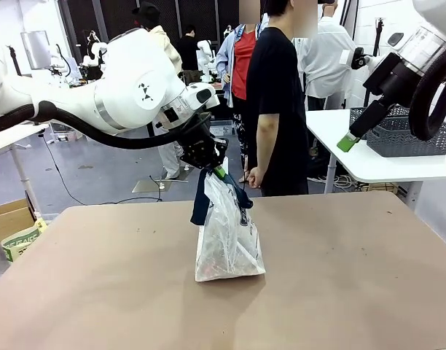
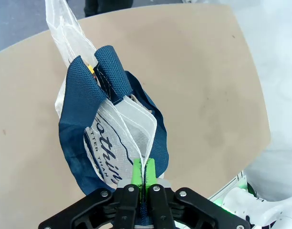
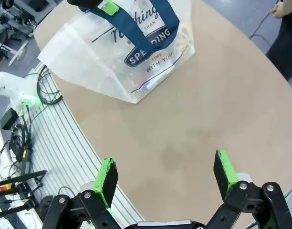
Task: Transfer purchased items from the store into the shopping bag.
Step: Move the Reusable shopping bag to the right side of the table.
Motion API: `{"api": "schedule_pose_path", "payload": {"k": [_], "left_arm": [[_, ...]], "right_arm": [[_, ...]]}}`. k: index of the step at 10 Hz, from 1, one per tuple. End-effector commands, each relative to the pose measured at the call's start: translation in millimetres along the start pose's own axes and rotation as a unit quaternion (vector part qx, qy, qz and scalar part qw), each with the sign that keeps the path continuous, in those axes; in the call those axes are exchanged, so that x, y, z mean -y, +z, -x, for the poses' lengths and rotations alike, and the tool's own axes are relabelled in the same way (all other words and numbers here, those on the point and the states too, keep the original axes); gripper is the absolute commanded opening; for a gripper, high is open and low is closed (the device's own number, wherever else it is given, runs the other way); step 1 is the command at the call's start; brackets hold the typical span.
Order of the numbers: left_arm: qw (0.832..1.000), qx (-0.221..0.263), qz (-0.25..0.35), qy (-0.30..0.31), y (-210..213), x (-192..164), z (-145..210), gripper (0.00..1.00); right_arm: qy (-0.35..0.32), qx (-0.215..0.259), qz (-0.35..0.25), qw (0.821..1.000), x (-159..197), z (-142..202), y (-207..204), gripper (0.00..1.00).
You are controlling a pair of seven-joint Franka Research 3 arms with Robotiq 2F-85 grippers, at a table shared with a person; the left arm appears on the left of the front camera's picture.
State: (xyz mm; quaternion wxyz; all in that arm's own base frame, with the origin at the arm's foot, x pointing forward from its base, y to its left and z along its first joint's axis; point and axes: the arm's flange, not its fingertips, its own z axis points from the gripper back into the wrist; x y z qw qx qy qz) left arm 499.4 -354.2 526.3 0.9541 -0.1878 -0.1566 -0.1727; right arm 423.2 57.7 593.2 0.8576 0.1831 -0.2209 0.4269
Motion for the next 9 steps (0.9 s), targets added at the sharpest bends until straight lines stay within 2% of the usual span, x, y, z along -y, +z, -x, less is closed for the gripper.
{"api": "schedule_pose_path", "payload": {"k": [1, 4, 9], "left_arm": [[1.000, 0.000, 0.000, 0.000, 0.0, 0.0, 0.0, 0.00], [0.996, -0.057, -0.033, 0.062, 8.5, 14.4, -13.4, 0.00], [0.985, -0.111, -0.067, 0.113, 14.8, 18.3, -20.2, 0.00]], "right_arm": [[-0.005, -0.002, 0.004, 1.000, -1.2, 0.5, 0.5, 1.00], [-0.005, -0.002, 0.004, 1.000, -1.2, 0.5, 0.5, 1.00], [-0.005, -0.002, 0.004, 1.000, -1.2, 0.5, 0.5, 1.00]]}}
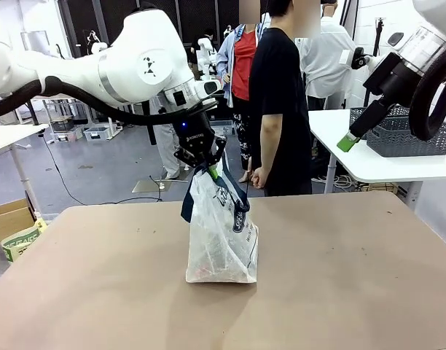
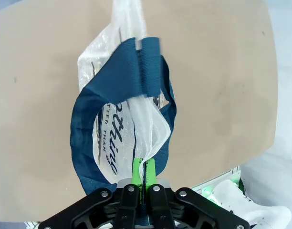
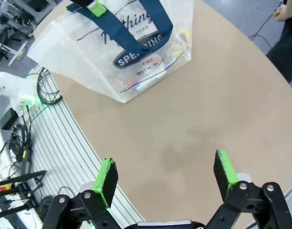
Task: Transfer purchased items from the store into the shopping bag.
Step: Move the Reusable shopping bag to the right side of the table.
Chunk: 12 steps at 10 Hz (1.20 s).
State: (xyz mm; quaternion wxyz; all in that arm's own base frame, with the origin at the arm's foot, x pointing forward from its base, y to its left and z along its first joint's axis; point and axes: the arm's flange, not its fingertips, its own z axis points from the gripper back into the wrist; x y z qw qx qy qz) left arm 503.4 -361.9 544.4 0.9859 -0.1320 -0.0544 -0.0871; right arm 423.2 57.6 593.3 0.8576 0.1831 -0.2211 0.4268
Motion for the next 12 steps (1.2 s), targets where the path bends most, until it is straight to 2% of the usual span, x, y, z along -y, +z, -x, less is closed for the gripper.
{"api": "schedule_pose_path", "payload": {"k": [1, 3, 10, 12], "left_arm": [[0.999, -0.026, -0.016, 0.024, 6.6, 9.1, -3.9, 0.00], [0.998, -0.041, -0.023, 0.038, 8.9, 7.9, -2.3, 0.00], [0.999, -0.037, -0.012, 0.027, 2.6, 2.4, 0.5, 0.00], [0.998, -0.034, -0.043, 0.039, 16.1, 10.5, 4.2, 0.00]], "right_arm": [[-0.005, -0.002, 0.003, 1.000, -1.2, 0.5, 0.4, 1.00], [-0.005, -0.002, 0.003, 1.000, -1.2, 0.5, 0.4, 1.00], [-0.005, -0.002, 0.003, 1.000, -1.2, 0.5, 0.4, 1.00], [-0.005, -0.002, 0.003, 1.000, -1.2, 0.5, 0.4, 1.00]]}}
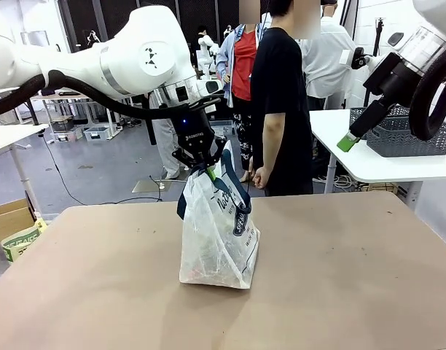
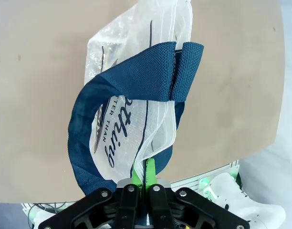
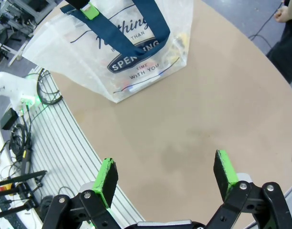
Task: Transfer purchased items from the store into the shopping bag.
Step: Move the Reusable shopping bag to the right side of the table.
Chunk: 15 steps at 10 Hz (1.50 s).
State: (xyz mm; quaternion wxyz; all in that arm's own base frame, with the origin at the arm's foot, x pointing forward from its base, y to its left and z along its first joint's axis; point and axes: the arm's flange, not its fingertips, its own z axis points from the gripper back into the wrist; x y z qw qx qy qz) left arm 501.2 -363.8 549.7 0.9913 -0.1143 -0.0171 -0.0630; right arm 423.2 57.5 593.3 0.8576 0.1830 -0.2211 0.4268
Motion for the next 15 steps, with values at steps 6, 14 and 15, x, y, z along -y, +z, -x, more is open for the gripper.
{"api": "schedule_pose_path", "payload": {"k": [6, 14, 15], "left_arm": [[0.986, 0.027, -0.136, 0.098, 97.9, -34.0, 36.3, 0.00], [0.979, 0.060, -0.104, 0.163, 167.8, -151.1, 95.4, 0.00], [0.980, 0.063, -0.099, 0.159, 168.7, -157.9, 98.9, 0.00]], "right_arm": [[-0.005, -0.002, 0.003, 1.000, -1.2, 0.5, 0.3, 1.00], [-0.005, -0.002, 0.003, 1.000, -1.2, 0.5, 0.3, 1.00], [-0.005, -0.002, 0.003, 1.000, -1.2, 0.5, 0.3, 1.00]]}}
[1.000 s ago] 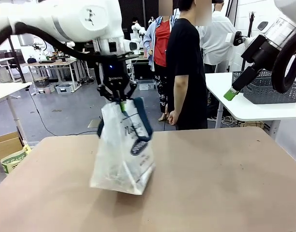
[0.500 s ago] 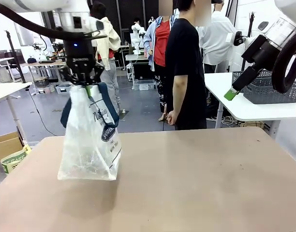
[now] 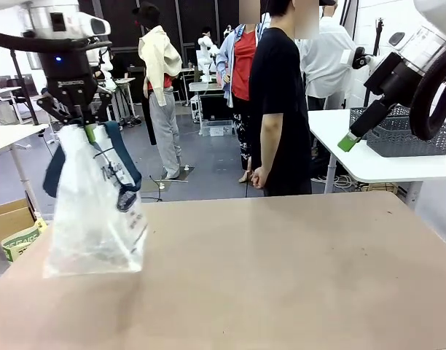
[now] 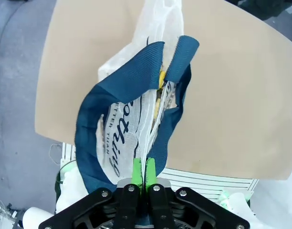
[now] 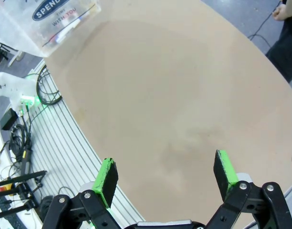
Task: Transfer purchased items from the store into the shopping bag.
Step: Move the Reusable shopping bag to the right side of the table.
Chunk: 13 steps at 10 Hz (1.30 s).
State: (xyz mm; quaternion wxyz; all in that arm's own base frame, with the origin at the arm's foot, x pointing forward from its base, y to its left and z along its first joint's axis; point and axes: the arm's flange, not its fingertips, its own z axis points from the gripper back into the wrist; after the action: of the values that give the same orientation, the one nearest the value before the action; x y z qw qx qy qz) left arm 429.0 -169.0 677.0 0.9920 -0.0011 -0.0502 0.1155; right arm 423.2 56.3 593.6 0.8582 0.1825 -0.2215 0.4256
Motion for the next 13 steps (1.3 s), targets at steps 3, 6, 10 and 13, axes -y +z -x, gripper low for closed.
{"api": "schedule_pose_path", "payload": {"k": [3, 6, 10, 13], "left_arm": [[1.000, 0.000, 0.000, 0.000, 0.0, 0.0, 0.0, 0.00], [1.000, 0.000, 0.000, 0.000, 0.0, 0.0, 0.0, 0.00], [1.000, 0.006, 0.002, -0.013, -10.3, -16.3, -17.3, 0.00], [0.998, 0.061, -0.002, 0.000, -8.7, -52.9, -32.4, 0.00]], "right_arm": [[-0.004, -0.002, 0.002, 1.000, -1.9, -0.2, -0.4, 1.00], [-0.004, -0.002, 0.002, 1.000, -1.9, -0.2, -0.4, 1.00], [-0.004, -0.002, 0.002, 1.000, -1.9, -0.2, -0.4, 1.00], [-0.004, -0.002, 0.002, 1.000, -1.9, -0.2, -0.4, 1.00]]}}
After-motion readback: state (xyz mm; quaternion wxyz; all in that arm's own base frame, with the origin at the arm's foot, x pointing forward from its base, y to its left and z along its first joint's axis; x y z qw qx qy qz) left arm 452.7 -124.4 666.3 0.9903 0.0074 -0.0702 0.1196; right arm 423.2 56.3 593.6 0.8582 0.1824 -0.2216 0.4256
